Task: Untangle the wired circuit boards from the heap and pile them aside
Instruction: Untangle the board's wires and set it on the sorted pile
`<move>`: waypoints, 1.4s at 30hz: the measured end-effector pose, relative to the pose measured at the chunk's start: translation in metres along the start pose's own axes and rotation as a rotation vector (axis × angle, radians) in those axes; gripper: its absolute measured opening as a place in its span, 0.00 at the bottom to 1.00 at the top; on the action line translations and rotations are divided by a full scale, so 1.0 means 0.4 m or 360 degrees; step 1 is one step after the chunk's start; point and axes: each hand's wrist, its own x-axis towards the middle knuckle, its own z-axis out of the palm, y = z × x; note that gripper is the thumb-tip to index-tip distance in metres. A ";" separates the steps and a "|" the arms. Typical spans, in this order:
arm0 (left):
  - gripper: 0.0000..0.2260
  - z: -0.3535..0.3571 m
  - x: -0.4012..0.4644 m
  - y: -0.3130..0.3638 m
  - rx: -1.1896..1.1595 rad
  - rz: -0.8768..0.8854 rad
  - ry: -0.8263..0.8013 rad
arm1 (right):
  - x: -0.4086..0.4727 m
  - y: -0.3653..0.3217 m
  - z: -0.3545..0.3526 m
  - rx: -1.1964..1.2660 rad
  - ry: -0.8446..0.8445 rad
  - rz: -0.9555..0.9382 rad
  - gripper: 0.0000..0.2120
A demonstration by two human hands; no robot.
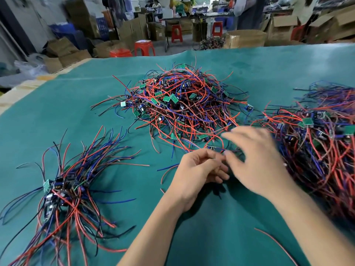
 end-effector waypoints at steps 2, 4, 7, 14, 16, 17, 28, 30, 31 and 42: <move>0.06 -0.001 0.000 0.001 0.0013 0.0015 0.0013 | -0.009 -0.003 0.034 0.0074 -0.0309 0.0013 0.13; 0.07 -0.002 0.000 0.002 0.0030 0.0036 0.0019 | -0.005 0.010 0.037 0.0138 -0.0349 0.0059 0.10; 0.08 -0.001 -0.002 0.003 0.0052 0.0055 -0.0022 | -0.002 0.019 0.030 0.0175 -0.0292 0.0084 0.06; 0.10 -0.006 -0.007 0.002 0.0096 0.0072 -0.0138 | 0.003 0.011 0.028 0.0445 0.0092 0.0231 0.04; 0.10 -0.005 -0.008 -0.001 0.0104 0.0062 -0.0155 | 0.006 0.013 0.017 0.0573 0.0309 0.0328 0.04; 0.09 -0.004 -0.007 -0.002 0.0101 0.0056 -0.0155 | 0.008 0.014 0.011 0.0656 0.0391 0.0380 0.04; 0.17 -0.007 0.000 0.002 -0.0182 0.0070 -0.0086 | 0.018 -0.028 -0.026 0.2223 -0.0221 0.1058 0.07; 0.14 -0.006 0.002 0.002 -0.0163 0.0095 -0.0068 | 0.011 -0.044 -0.012 0.1953 -0.0319 0.1104 0.10; 0.13 -0.006 0.004 0.000 -0.0150 0.0102 -0.0031 | 0.008 -0.051 -0.007 0.1873 -0.0362 0.1099 0.11; 0.10 -0.009 0.013 -0.009 -0.0106 0.0011 -0.0009 | 0.007 -0.021 -0.019 0.1362 -0.0449 0.0762 0.13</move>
